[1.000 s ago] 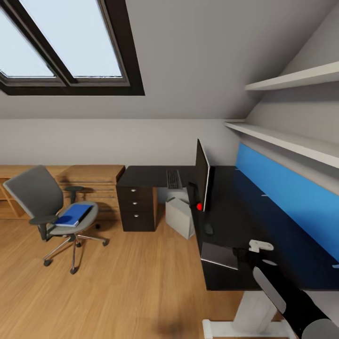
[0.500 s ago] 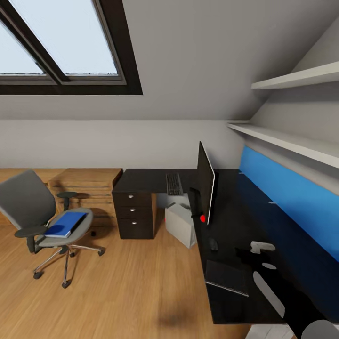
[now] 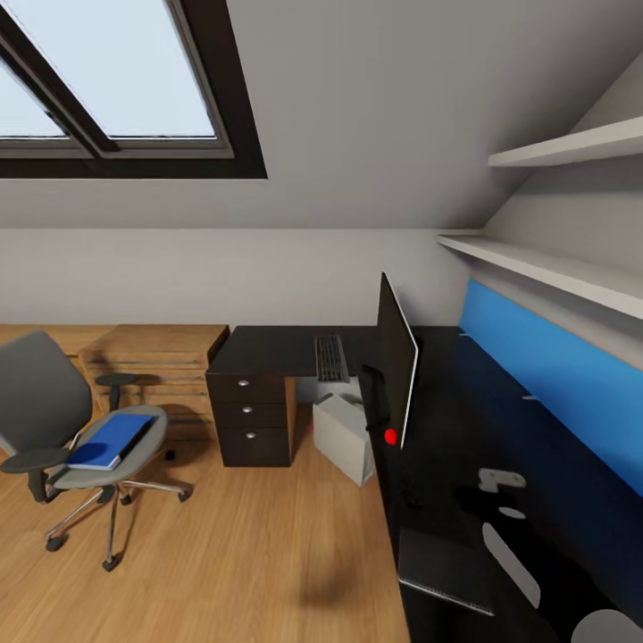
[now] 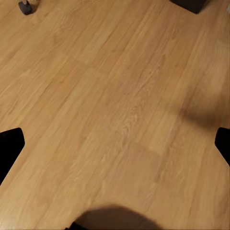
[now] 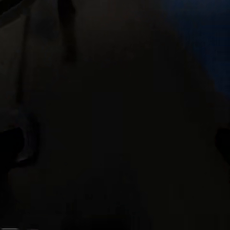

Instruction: In the bedroom, organize the workspace by keeping the computer under the desk, ensuring the monitor is on the desk, placing the keyboard on the desk next to the monitor, placing the mouse on the desk next to the keyboard, moving the folder from the swivel chair onto the desk next to the mouse, stacking the notebook on top of the folder with the pen on top of the notebook, and positioning the swivel chair next to the desk.

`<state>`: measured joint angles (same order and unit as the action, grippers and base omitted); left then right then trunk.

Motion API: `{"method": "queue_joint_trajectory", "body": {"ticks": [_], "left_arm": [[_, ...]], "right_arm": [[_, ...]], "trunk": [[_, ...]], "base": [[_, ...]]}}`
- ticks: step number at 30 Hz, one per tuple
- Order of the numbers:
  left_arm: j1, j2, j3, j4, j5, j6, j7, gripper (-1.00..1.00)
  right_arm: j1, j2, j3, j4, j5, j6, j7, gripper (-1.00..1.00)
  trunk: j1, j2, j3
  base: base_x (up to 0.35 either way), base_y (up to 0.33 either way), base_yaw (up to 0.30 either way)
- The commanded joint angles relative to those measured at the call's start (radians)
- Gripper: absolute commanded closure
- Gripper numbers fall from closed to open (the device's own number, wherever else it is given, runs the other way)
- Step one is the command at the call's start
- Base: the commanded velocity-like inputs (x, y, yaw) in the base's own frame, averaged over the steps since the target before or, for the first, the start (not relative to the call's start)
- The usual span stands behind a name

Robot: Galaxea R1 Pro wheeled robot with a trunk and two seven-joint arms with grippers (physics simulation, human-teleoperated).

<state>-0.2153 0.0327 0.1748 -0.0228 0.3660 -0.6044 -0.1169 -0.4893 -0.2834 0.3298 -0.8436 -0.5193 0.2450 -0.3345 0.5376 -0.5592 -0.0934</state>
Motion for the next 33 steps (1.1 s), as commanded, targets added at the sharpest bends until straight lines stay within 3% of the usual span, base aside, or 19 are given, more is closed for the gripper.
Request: {"method": "queue_joint_trajectory", "body": {"ticks": [1,7,19,33], "left_arm": [[-0.001,0.0,0.008,0.001,0.004,-0.002,-0.01,-1.0],[-0.001,0.0,0.008,0.001,0.004,-0.003,-0.01,-1.0],[-0.001,0.0,0.008,0.001,0.004,-0.003,-0.008,-1.0],[-0.001,0.001,0.008,0.001,0.004,-0.003,-0.007,-1.0]], "right_arm": [[-0.001,0.0,0.006,0.014,-0.007,0.004,-0.009,-1.0],[-0.002,0.012,0.004,0.075,-0.008,0.006,0.015,-1.0],[-0.002,0.019,0.003,0.1,-0.005,-0.018,0.038,-1.0],[-0.002,0.021,0.002,0.106,-0.003,-0.052,0.04,-1.0]], "trunk": [[0.001,-0.002,-0.002],[0.001,-0.002,-0.002],[0.001,-0.002,-0.002],[0.054,-0.1,-0.046]], "base": [[0.068,0.0,0.0],[0.033,0.0,0.0],[0.006,0.0,0.0],[0.0,0.0,0.0]]}}
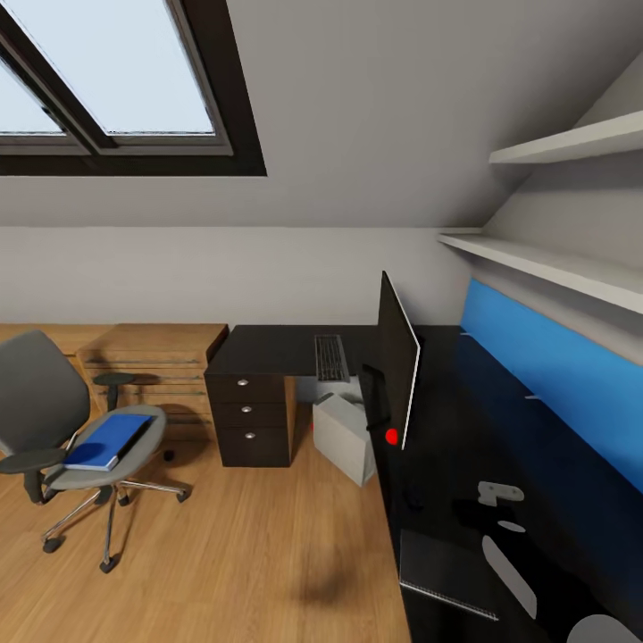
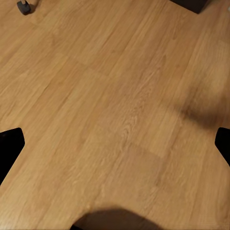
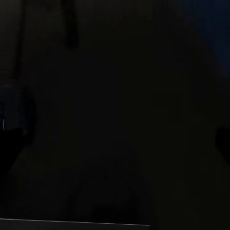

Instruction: In the bedroom, organize the workspace by keeping the computer under the desk, ensuring the monitor is on the desk, placing the keyboard on the desk next to the monitor, placing the mouse on the desk next to the keyboard, moving the folder from the swivel chair onto the desk next to the mouse, stacking the notebook on top of the folder with the pen on top of the notebook, and positioning the swivel chair next to the desk.

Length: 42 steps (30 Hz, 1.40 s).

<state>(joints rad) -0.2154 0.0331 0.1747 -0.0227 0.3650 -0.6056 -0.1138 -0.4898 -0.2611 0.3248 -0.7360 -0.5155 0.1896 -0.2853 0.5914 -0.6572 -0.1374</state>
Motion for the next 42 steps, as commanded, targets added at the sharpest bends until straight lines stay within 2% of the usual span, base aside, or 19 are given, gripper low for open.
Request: {"method": "queue_joint_trajectory", "body": {"ticks": [1,18,23,27,36,42], "left_arm": [[-0.001,0.0,0.008,0.001,0.005,-0.002,-0.01,-1.0],[-0.001,0.0,0.008,0.001,0.006,0.005,-0.008,-1.0],[-0.001,0.0,0.007,-0.013,0.005,0.035,-0.006,-1.0],[-0.001,-0.006,0.007,-0.073,0.003,0.111,0.01,-1.0],[-0.001,-0.017,0.005,-0.258,0.0,0.381,0.107,-1.0],[-0.001,-0.022,0.004,-0.391,-0.003,0.473,0.135,-1.0]], "right_arm": [[-0.001,-0.002,0.007,-0.002,-0.007,0.003,-0.009,-1.0],[-0.001,-0.001,0.007,0.017,-0.007,0.002,-0.009,-1.0],[-0.001,-0.002,0.007,0.019,-0.007,0.002,-0.009,-1.0],[-0.001,-0.002,0.007,0.019,-0.006,0.002,-0.009,-1.0],[-0.001,-0.003,0.006,0.02,-0.006,0.002,-0.009,-1.0],[-0.001,-0.003,0.007,0.02,-0.006,0.003,-0.009,-1.0]], "trunk": [[0.004,-0.009,-0.005],[0.069,-0.128,-0.058],[0.089,-0.163,-0.074],[0.104,-0.191,-0.086],[0.138,-0.254,-0.115],[0.161,-0.296,-0.133]], "base": [[0.0,0.0,0.0],[0.0,0.0,0.0],[0.0,0.0,0.0],[0.0,0.0,0.0],[0.0,0.0,0.0],[0.0,0.0,0.0]]}}
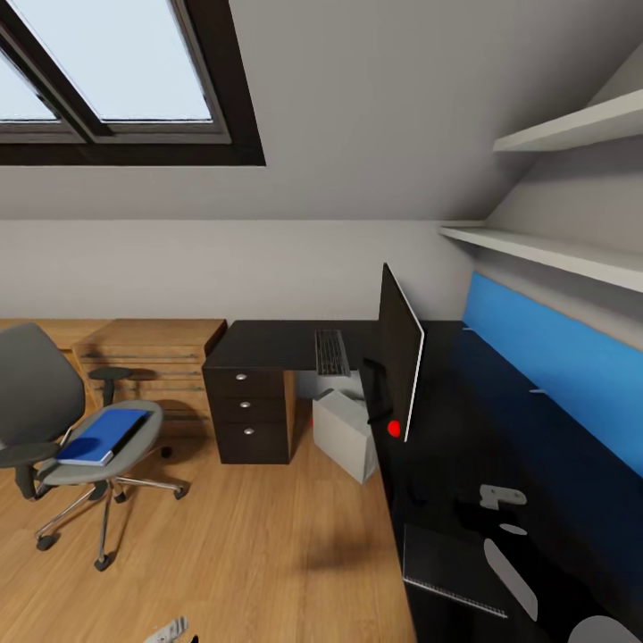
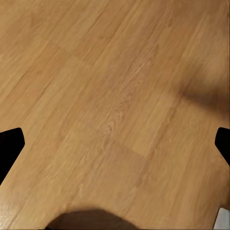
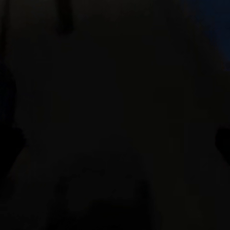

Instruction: In the bedroom, organize the workspace by keeping the computer under the desk, ensuring the monitor is on the desk, placing the keyboard on the desk next to the monitor, placing the mouse on the desk next to the keyboard, moving the folder from the swivel chair onto the desk next to the mouse, stacking the notebook on top of the folder with the pen on top of the notebook, and positioning the swivel chair next to the desk.

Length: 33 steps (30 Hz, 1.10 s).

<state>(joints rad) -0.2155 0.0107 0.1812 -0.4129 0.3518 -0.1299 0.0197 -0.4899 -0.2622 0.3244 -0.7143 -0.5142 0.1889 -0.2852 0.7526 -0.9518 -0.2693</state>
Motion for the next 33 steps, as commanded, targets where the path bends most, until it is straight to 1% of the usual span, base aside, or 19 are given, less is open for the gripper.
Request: {"method": "queue_joint_trajectory", "body": {"ticks": [1,3,7,15,25,33], "left_arm": [[-0.001,-0.001,-0.003,-0.019,0.008,0.009,0.005,-1.0],[-0.001,-0.007,-0.004,-0.064,0.002,0.041,0.017,-1.0],[-0.001,-0.013,-0.002,-0.098,-0.003,0.074,0.03,-1.0],[-0.001,-0.01,0.004,-0.092,-0.002,0.085,0.029,-1.0],[-0.001,-0.006,0.005,-0.084,-0.002,0.083,0.03,-1.0],[-0.001,-0.005,0.006,-0.083,-0.002,0.082,0.031,-1.0]], "right_arm": [[-0.001,-0.002,0.007,-0.002,-0.007,0.004,-0.009,-1.0],[-0.001,-0.002,0.007,-0.002,-0.007,0.005,-0.009,-1.0],[-0.001,-0.002,0.006,-0.001,-0.007,0.005,-0.009,-1.0],[-0.001,-0.002,0.008,-0.001,-0.007,0.006,-0.009,-1.0],[-0.001,-0.001,0.01,-0.001,-0.008,0.014,-0.012,-1.0],[-0.001,0.0,0.009,-0.002,-0.009,0.067,-0.015,-1.0]], "trunk": [[0.004,-0.008,-0.005],[0.012,-0.022,-0.011],[0.027,-0.05,-0.023],[0.058,-0.106,-0.048],[0.058,-0.106,-0.048],[0.058,-0.106,-0.048]], "base": [[0.0,0.0,0.0],[0.0,0.0,0.0],[0.0,0.0,0.0],[0.0,0.0,0.0],[0.0,0.0,0.0],[0.0,0.0,0.0]]}}
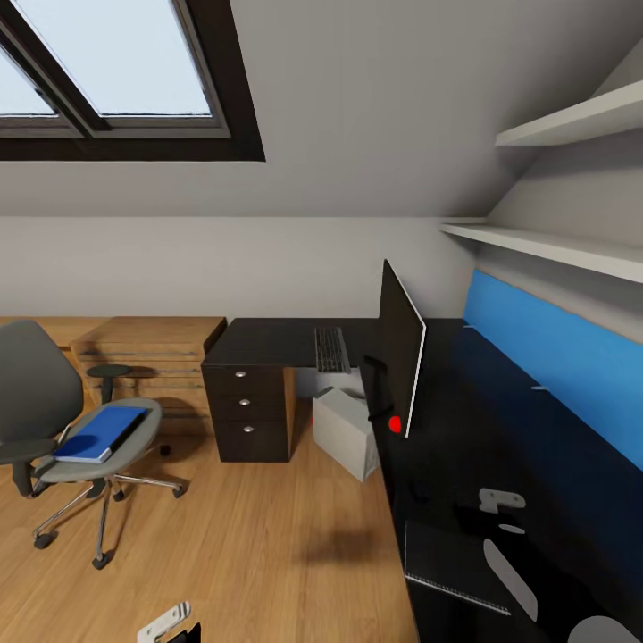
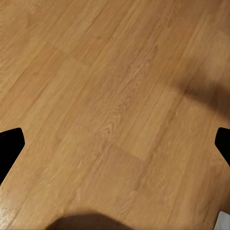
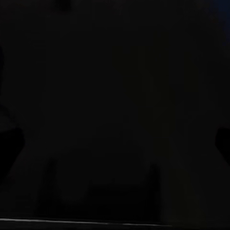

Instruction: In the bedroom, organize the workspace by keeping the computer under the desk, ensuring the monitor is on the desk, placing the keyboard on the desk next to the monitor, placing the mouse on the desk next to the keyboard, moving the folder from the swivel chair onto the desk next to the mouse, stacking the notebook on top of the folder with the pen on top of the notebook, and positioning the swivel chair next to the desk.

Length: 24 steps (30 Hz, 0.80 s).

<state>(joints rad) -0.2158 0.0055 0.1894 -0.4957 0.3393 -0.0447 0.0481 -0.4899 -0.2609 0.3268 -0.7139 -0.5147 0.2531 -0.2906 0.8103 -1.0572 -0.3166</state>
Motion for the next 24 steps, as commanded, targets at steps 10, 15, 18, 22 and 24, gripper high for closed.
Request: {"method": "queue_joint_trajectory", "body": {"ticks": [10,15,18,22,24], "left_arm": [[-0.001,0.0,-0.002,0.007,0.011,-0.003,0.002,-1.0],[-0.001,0.0,-0.002,0.009,0.011,-0.003,0.003,-1.0],[-0.001,0.001,-0.002,0.009,0.011,-0.003,0.003,-1.0],[-0.001,0.001,-0.002,0.009,0.011,-0.003,0.003,-1.0],[-0.001,0.001,-0.002,0.009,0.011,-0.003,0.003,-1.0]], "right_arm": [[-0.001,-0.001,0.006,-0.002,-0.008,0.023,-0.009,-1.0],[-0.001,-0.001,0.006,-0.003,-0.008,0.024,-0.009,-1.0],[-0.001,-0.001,0.006,-0.003,-0.008,0.024,-0.009,-1.0],[-0.001,-0.001,0.006,-0.003,-0.008,0.024,-0.009,-1.0],[-0.001,-0.001,0.006,-0.003,-0.008,0.024,-0.009,-1.0]], "trunk": [[0.031,-0.057,-0.026],[0.05,-0.092,-0.042],[0.061,-0.113,-0.051],[0.077,-0.141,-0.064],[0.084,-0.155,-0.07]], "base": [[0.0,0.0,0.0],[0.0,0.0,0.0],[0.0,0.0,0.0],[0.0,0.0,0.0],[0.0,0.0,0.0]]}}
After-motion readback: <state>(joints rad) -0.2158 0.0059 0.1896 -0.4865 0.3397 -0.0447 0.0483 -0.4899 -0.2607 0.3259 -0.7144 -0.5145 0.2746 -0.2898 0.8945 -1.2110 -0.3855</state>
